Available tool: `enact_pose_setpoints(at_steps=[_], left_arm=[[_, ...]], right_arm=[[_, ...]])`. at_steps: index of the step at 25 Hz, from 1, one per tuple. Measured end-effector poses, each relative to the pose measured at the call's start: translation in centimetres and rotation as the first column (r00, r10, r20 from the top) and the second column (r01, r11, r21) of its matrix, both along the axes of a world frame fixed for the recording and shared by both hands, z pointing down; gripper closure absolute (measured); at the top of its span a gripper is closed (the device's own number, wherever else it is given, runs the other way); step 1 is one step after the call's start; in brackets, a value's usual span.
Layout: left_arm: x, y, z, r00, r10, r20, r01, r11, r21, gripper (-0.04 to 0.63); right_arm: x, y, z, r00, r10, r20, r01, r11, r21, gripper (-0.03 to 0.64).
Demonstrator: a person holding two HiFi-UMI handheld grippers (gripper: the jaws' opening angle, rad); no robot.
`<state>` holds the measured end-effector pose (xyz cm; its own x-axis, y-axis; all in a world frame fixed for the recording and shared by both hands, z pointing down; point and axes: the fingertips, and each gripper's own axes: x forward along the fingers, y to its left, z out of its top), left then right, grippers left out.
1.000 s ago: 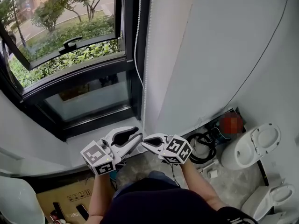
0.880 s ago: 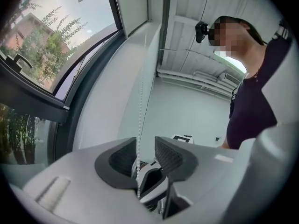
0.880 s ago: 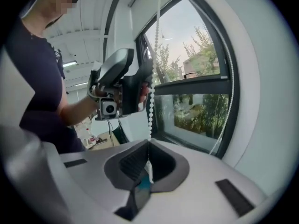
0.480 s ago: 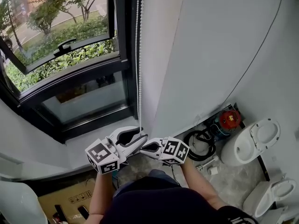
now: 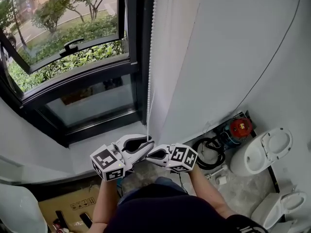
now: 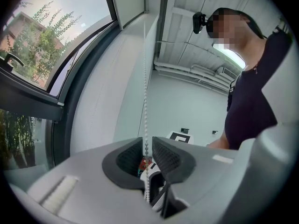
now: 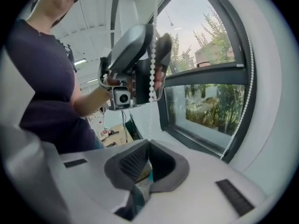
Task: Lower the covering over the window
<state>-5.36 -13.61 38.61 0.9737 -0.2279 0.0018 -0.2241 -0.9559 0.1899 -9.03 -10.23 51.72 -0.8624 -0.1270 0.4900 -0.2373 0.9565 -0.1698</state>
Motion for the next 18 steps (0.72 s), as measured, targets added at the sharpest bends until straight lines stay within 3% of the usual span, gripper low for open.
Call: enact_pose_setpoints(at_steps=[2,5,9,12,18], left_arm=[[0.2,0.3,0.2,1.0,0.014,-0.003,-0.015,1.0,-0.009,0.565],[0.3,0.6,0.4,0.999,0.023,-0.026,-0.025,0.998,-0.062,0.568],[0.8,1.2,2.3,0.998,0.067,0.002,-0.066,0.992,-0.112,0.571],[0.9,1.6,2.5,0.994,0.091,-0.055,-0.099,0.982,-0.16,0.571],[0.6,1.6,4.0,0.995,0.104,0.009,-0.1,0.976,-0.191,0.571]], right_arm=[[0.0,0.0,0.0,1.0,-0.002,0.006,0.002,1.0,-0.004,0.604],[0.6,-0.3,0.3,1.0,0.007,-0.009,-0.007,1.0,-0.006,0.604],[1.2,0.1,2.1,0.991,-0.021,-0.135,0.026,0.999,0.037,0.604],[1.1,0.5,2.3,0.99,-0.029,-0.135,0.034,0.999,0.031,0.604],[1.3,0.9,3.5,0.981,-0.048,-0.186,0.052,0.999,0.014,0.604]])
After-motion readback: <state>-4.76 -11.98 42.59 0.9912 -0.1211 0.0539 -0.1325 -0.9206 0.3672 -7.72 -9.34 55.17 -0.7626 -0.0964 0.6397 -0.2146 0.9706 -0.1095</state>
